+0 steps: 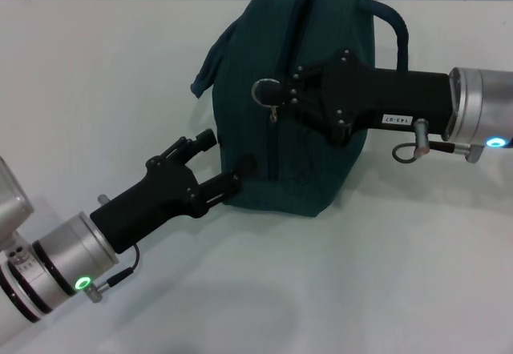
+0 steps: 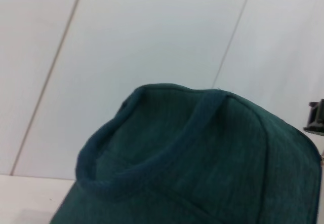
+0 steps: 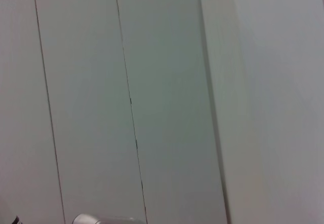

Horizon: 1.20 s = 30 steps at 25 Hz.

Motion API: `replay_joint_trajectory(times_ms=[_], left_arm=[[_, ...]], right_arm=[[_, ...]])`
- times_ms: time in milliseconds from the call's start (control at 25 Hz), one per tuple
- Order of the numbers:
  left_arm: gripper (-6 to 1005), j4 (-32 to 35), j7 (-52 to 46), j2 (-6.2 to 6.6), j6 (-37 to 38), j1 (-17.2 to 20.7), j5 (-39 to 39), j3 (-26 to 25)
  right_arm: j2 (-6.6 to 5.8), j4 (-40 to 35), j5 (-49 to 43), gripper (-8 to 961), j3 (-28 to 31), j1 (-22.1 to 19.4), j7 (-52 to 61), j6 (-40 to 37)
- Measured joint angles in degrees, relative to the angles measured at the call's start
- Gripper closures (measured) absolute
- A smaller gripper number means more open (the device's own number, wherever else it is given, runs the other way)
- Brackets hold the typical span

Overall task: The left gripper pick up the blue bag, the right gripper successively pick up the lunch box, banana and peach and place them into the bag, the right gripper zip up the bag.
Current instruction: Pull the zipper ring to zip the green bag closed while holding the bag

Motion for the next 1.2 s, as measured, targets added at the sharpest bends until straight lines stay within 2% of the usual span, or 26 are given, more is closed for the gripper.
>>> replay_joint_trajectory(times_ms=[800, 880, 1200], left_arm=[[131, -0.1, -0.4, -0.07, -0.2, -2.2, 1.6, 2.8], [293, -0.1, -0.6, -0.13, -0.2, -2.2, 1.6, 2.8], [586, -0.8, 0.3, -0.19, -0.5, -1.8, 1.5, 2.8]], right_arm=[[0.09, 0.1, 0.0, 936, 0.0, -1.0, 0.0, -0.4], [0.12, 0.1, 0.0, 936, 0.0, -1.3, 0.0, -0.5], [0.15, 0.1, 2.0, 936, 0.3, -2.0, 0.0, 0.0]])
